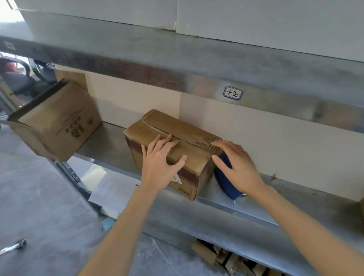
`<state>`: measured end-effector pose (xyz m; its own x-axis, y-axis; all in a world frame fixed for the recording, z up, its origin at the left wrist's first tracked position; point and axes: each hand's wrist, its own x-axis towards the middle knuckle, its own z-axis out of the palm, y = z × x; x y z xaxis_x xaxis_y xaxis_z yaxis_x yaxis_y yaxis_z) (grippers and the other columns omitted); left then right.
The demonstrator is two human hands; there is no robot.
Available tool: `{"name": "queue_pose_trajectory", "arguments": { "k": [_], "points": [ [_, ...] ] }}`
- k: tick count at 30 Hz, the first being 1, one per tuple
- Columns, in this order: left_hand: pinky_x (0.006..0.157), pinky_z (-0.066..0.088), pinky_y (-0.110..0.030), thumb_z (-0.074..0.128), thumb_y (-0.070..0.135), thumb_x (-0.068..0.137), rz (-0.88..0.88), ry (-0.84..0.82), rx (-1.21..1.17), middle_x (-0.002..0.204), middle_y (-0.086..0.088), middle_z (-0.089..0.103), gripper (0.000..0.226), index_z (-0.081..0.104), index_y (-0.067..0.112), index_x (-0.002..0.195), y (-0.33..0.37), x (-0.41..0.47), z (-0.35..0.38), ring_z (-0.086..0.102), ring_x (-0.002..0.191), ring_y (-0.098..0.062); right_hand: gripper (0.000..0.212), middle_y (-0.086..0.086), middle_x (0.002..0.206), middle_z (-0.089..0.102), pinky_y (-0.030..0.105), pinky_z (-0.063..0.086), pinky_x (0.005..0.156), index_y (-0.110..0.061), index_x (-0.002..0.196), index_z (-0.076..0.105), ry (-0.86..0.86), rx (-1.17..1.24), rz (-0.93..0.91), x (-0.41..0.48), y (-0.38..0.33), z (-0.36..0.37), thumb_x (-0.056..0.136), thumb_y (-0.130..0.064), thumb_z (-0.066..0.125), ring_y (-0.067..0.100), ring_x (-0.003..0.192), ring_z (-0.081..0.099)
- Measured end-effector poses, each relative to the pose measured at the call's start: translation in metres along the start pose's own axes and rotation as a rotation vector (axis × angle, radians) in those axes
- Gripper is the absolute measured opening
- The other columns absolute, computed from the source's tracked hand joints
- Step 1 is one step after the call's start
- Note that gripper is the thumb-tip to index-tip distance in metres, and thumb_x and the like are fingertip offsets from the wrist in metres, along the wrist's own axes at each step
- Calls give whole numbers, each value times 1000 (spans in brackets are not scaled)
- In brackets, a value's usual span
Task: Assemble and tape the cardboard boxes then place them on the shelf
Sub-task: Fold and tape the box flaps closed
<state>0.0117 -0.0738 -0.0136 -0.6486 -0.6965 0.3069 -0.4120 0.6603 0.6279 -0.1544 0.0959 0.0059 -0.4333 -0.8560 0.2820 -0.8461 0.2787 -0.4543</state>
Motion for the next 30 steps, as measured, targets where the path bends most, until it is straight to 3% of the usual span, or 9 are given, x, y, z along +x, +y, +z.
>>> {"name": "queue_pose_trajectory", "arguments": {
  "k": [2, 5, 11, 14, 17, 20, 23, 28, 30],
  "points": [
    [122, 4, -56, 63, 51, 88, 3, -8, -3, 148, 11, 47, 47, 60, 32, 131, 3, -2, 0, 24, 146, -15, 44, -3, 143, 44, 34, 39, 102, -24, 138, 49, 15, 1, -8, -8, 15, 3, 99, -44, 46, 16, 127, 42],
    [122, 7, -56, 64, 49, 88, -9, 8, -12, 147, 12, 48, 45, 60, 33, 130, 6, -6, -2, 25, 146, -14, 39, 3, 131, 49, 36, 42, 97, -22, 135, 48, 23, 117, 159, -17, 40, 11, 99, -36, 50, 21, 122, 46],
    [120, 15, -57, 62, 54, 88, 13, -33, 54, 150, 15, 44, 51, 55, 37, 135, 2, -7, -13, 24, 147, -12, 53, 13, 134, 53, 37, 49, 77, -27, 147, 29, -291, 71, 356, -32, 81, 33, 100, -38, 50, 29, 105, 58],
    [119, 16, -58, 61, 55, 89, 13, -53, 58, 151, 15, 43, 51, 54, 38, 137, 0, -5, -16, 23, 148, -11, 64, 17, 110, 66, 32, 43, 51, -29, 153, 15, -337, 88, 386, -27, 82, 47, 100, -36, 50, 21, 68, 61],
    [120, 14, -58, 61, 54, 90, 7, -57, 44, 151, 15, 43, 50, 55, 37, 136, -2, -1, -17, 22, 148, -10, 73, 10, 82, 64, 35, 47, 49, -31, 155, 3, -365, 83, 424, -20, 84, 53, 100, -27, 51, 23, 57, 58],
    [121, 10, -59, 61, 53, 90, 8, -47, 22, 150, 14, 43, 48, 56, 36, 135, -3, 2, -15, 22, 149, -11, 76, 6, 60, 53, 30, 38, 41, -31, 155, 1, -384, 88, 422, -17, 86, 54, 100, -24, 52, 19, 44, 48],
    [121, 9, -58, 62, 52, 90, 10, -35, 8, 149, 13, 45, 48, 57, 34, 134, -3, 2, -11, 22, 148, -12, 78, 2, 61, 51, 27, 35, 40, -37, 153, 2, -416, 140, 415, -13, 91, 51, 98, -19, 54, 18, 43, 46],
    [120, 15, -59, 60, 55, 88, 16, -48, -12, 148, 15, 46, 48, 58, 36, 132, -9, 8, -15, 25, 147, -10, 88, 18, 71, 54, 21, 27, 38, -36, 154, 5, -491, 199, 442, 3, 102, 42, 91, -4, 57, 5, 35, 37],
    [119, 18, -59, 59, 58, 87, 18, -61, -22, 147, 17, 46, 49, 58, 38, 132, -13, 11, -18, 25, 146, -9, 90, 21, 84, 58, 24, 30, 43, -38, 152, 9, -494, 172, 491, 8, 102, 38, 87, -4, 61, 13, 48, 45]
  ]
}}
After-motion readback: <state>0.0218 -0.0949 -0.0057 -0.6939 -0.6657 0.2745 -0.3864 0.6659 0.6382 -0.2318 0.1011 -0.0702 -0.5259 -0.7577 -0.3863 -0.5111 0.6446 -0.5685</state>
